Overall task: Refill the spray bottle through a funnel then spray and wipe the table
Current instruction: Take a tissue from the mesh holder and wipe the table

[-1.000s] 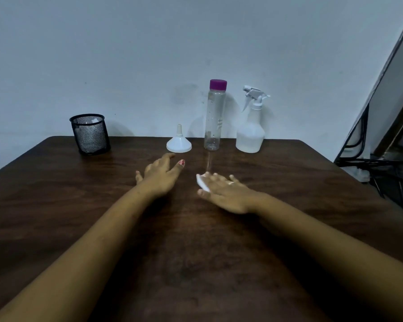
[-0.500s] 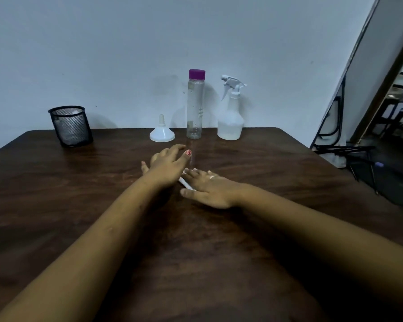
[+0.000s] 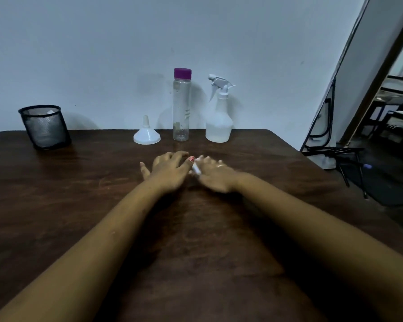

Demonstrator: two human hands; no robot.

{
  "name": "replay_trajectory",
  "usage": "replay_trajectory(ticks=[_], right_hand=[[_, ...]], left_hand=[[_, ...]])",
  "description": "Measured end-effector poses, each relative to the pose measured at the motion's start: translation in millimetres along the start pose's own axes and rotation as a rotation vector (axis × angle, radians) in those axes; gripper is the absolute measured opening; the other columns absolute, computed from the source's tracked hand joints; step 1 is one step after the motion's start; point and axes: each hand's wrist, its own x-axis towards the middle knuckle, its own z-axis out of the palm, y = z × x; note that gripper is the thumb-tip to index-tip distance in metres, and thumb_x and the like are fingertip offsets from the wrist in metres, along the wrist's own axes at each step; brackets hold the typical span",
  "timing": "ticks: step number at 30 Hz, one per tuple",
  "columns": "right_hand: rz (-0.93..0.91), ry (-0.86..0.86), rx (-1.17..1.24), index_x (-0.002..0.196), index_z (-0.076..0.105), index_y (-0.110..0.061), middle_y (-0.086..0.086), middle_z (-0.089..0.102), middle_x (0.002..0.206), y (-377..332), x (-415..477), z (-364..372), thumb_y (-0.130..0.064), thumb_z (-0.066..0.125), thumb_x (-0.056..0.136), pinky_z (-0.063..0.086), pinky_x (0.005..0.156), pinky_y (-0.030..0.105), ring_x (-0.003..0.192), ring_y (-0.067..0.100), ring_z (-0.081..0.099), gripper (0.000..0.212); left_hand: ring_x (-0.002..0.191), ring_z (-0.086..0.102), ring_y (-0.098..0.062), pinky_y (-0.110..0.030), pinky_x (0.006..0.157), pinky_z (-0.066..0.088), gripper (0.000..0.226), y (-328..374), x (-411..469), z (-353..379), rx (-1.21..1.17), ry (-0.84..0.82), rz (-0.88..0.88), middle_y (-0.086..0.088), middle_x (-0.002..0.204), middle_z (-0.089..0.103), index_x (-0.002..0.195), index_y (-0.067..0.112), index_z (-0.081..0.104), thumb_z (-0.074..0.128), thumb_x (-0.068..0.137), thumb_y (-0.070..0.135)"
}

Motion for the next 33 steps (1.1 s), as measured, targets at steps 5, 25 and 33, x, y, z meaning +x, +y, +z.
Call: replay_trajectory(ticks=[5, 25, 33], right_hand=[[-0.110, -0.060, -0.010, 0.151, -0.005, -0.028, -0.004, -0.008, 0.160, 32.1, -43.8, 12.9, -0.049, 0.015, 0.100, -0.005, 0.118, 0.035, 0.147, 0.011, -0.009, 0.059], [-0.026, -0.030, 0.011, 0.152, -0.003, -0.023, 0.002, -0.005, 0.161, 42.8, 36.9, 1.4, -0.055, 0.016, 0.098, -0.001, 0.119, 0.042, 0.148, 0.018, -0.004, 0.066], [0.344, 0.052, 0.060, 0.152, 0.004, -0.025, -0.002, 0.001, 0.161, 59.1, 85.2, -9.5, -0.072, 0.014, 0.089, -0.001, 0.115, 0.056, 0.148, 0.022, -0.007, 0.080]], left_hand=[[0.146, 0.009, -0.021, -0.059, 0.111, -0.012, 0.048, 10.1, 21.4, 9.3, 0.046, -0.035, 0.038, 0.003, 0.156, 0.023, 0.140, 0.040, 0.034, 0.020, 0.096, 0.056], [0.147, -0.007, -0.019, -0.059, 0.110, -0.014, 0.053, -3.2, 40.0, 11.2, 0.182, -0.059, 0.005, 0.004, 0.161, 0.003, 0.146, 0.047, 0.006, 0.013, 0.094, 0.059], [0.148, -0.007, -0.020, -0.059, 0.111, -0.013, 0.056, -25.7, 31.6, -6.5, 0.220, -0.070, -0.056, 0.003, 0.161, 0.004, 0.146, 0.047, 0.006, 0.012, 0.093, 0.062]])
